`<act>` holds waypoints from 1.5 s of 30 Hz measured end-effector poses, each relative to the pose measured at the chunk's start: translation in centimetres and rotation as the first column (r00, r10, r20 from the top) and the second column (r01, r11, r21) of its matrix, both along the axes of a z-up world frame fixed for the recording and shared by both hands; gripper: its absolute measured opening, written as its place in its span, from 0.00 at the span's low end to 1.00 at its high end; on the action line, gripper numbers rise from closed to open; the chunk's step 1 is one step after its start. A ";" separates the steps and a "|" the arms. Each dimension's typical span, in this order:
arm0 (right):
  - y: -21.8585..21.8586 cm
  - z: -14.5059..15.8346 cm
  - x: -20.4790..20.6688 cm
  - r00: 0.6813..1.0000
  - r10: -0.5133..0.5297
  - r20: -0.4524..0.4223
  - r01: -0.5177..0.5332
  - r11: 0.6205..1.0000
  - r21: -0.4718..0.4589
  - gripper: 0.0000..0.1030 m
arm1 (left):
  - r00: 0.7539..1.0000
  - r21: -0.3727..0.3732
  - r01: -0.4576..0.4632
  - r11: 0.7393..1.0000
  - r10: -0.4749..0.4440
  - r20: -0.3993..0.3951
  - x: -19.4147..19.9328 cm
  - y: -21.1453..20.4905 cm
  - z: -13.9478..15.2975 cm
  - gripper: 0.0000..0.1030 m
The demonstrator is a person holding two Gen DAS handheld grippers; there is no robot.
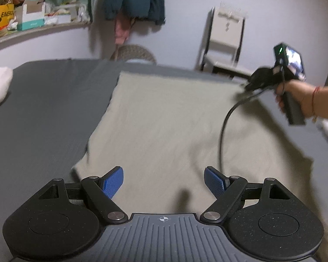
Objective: Fold clothes
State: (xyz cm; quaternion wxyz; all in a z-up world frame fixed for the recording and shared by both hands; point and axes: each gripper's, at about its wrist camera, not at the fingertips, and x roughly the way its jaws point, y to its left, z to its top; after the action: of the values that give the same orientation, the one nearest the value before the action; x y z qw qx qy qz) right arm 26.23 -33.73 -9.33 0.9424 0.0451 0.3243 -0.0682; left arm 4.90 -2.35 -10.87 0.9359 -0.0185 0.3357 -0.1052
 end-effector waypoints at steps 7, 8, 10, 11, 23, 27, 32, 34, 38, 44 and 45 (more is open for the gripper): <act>-1.9 -2.9 2.1 0.989 -0.133 -0.066 0.138 0.988 0.076 0.08 | 0.999 0.024 -0.014 1.000 0.015 -0.038 0.4 0.0 -0.6 0.79; -2.2 -2.7 2.0 0.988 -0.141 -0.067 0.147 0.984 0.095 0.10 | 0.999 0.017 -0.013 1.000 0.014 -0.038 0.4 0.1 -0.5 0.79; -2.9 -2.4 1.7 0.985 -0.156 -0.070 0.164 0.978 0.132 0.30 | 0.999 -0.007 -0.017 1.000 0.017 -0.039 0.4 0.5 -0.4 0.79; -3.3 -2.0 1.1 0.985 -0.155 -0.071 0.163 0.977 0.138 0.32 | 0.999 -0.023 -0.019 1.000 0.018 -0.043 0.4 0.7 -0.3 0.79; -3.1 -2.2 -18.0 0.980 0.040 -0.196 0.047 0.907 0.419 0.30 | 0.989 -0.037 0.119 0.992 -0.122 -0.082 -2.6 2.1 -0.9 0.79; -1.6 -2.6 -22.5 0.972 0.078 -0.222 0.015 0.922 0.387 0.19 | 0.971 0.080 0.234 0.969 -0.229 -0.071 -4.8 1.3 -1.0 0.79; 1.3 -1.6 -26.8 0.949 0.131 -0.287 -0.066 0.972 0.226 0.19 | 0.932 0.152 0.362 0.920 -0.352 -0.085 -7.0 1.2 -0.3 0.79; 1.8 -1.0 -27.9 0.943 0.132 -0.307 -0.074 0.978 0.194 0.19 | 0.923 0.111 0.382 0.917 -0.374 -0.088 -7.8 2.4 0.2 0.79; 3.2 0.7 -30.4 0.956 0.118 -0.269 -0.069 0.980 0.184 0.20 | 0.909 -0.074 0.398 0.914 -0.404 -0.098 -8.4 5.7 1.2 0.79; 8.3 1.0 -34.6 0.949 0.212 -0.232 -0.161 0.963 0.217 0.24 | 0.846 -0.144 0.508 0.849 -0.524 -0.104 -10.3 7.0 1.1 0.79; 8.6 0.3 -35.0 0.944 0.203 -0.259 -0.145 0.963 0.227 0.25 | 0.838 -0.130 0.511 0.850 -0.526 -0.144 -10.5 6.8 0.7 0.79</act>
State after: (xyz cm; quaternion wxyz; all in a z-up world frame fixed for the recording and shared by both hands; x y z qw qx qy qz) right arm -8.80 -25.15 -9.03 0.8797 0.1029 0.4622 0.0437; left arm -5.58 4.43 -10.21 0.8376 0.0239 0.4039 -0.3670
